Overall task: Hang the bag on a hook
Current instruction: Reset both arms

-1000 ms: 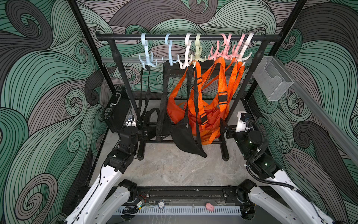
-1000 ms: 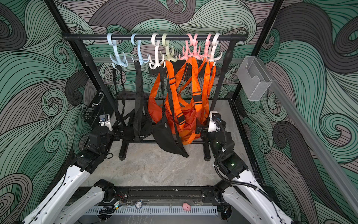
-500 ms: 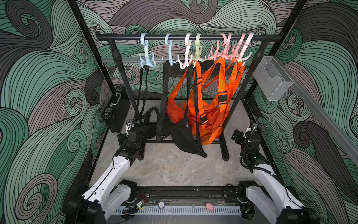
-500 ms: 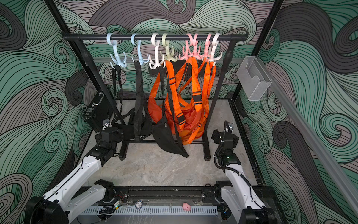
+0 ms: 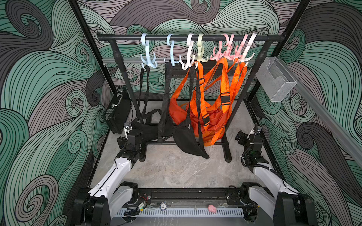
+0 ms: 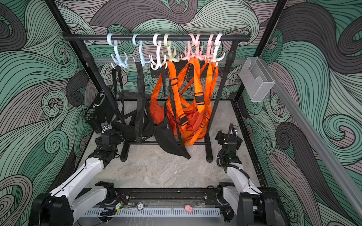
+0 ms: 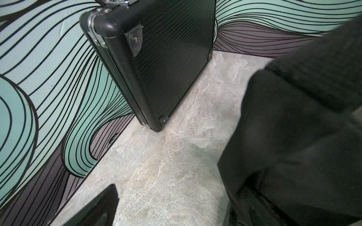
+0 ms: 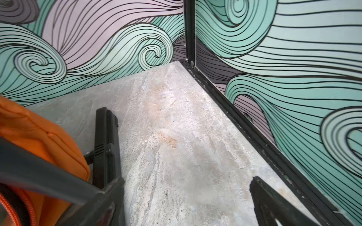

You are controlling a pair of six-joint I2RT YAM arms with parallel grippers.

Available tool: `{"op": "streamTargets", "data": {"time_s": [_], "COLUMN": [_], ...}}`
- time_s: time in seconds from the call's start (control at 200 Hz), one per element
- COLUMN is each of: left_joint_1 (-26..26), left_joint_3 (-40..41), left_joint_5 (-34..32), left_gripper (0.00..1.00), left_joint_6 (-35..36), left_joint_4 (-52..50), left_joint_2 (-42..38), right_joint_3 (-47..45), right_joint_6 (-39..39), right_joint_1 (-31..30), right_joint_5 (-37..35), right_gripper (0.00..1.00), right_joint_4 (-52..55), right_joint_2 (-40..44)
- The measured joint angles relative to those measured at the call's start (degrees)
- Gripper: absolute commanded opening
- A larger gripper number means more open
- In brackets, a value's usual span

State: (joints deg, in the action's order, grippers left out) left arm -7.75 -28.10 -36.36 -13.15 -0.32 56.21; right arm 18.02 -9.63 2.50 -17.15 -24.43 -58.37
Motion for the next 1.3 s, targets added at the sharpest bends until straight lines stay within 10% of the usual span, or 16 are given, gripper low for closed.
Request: {"op": "streamTargets", "data": {"time_s": [0.555, 0.926, 1.301], "left_joint_1": [1.4, 4.6, 9.5], "left_joint_3": [0.2, 5.0, 5.6], "left_joint_5": [3.0, 7.6, 16.2], "left_gripper": [0.99, 0.98, 0.99], "left_joint_6": [-1.1, 4.3, 6.1], "left_joint_4": [1.7, 9.0, 25.3], "left_joint_2": [0.0, -4.8, 12.5], "right_joint_3": [0.1, 2.6, 2.6], "right_joint_6": [5.4, 7.6, 7.7], "right_joint_1": [-0.6, -1.7, -1.7], "right_joint_5": [9.9, 12.1, 12.2], "right_gripper": [0.99, 0.99, 0.99], "right_joint_4": [-26.9, -26.9, -26.8], "right_joint_2": [-29.7, -29.9, -29.9]}}
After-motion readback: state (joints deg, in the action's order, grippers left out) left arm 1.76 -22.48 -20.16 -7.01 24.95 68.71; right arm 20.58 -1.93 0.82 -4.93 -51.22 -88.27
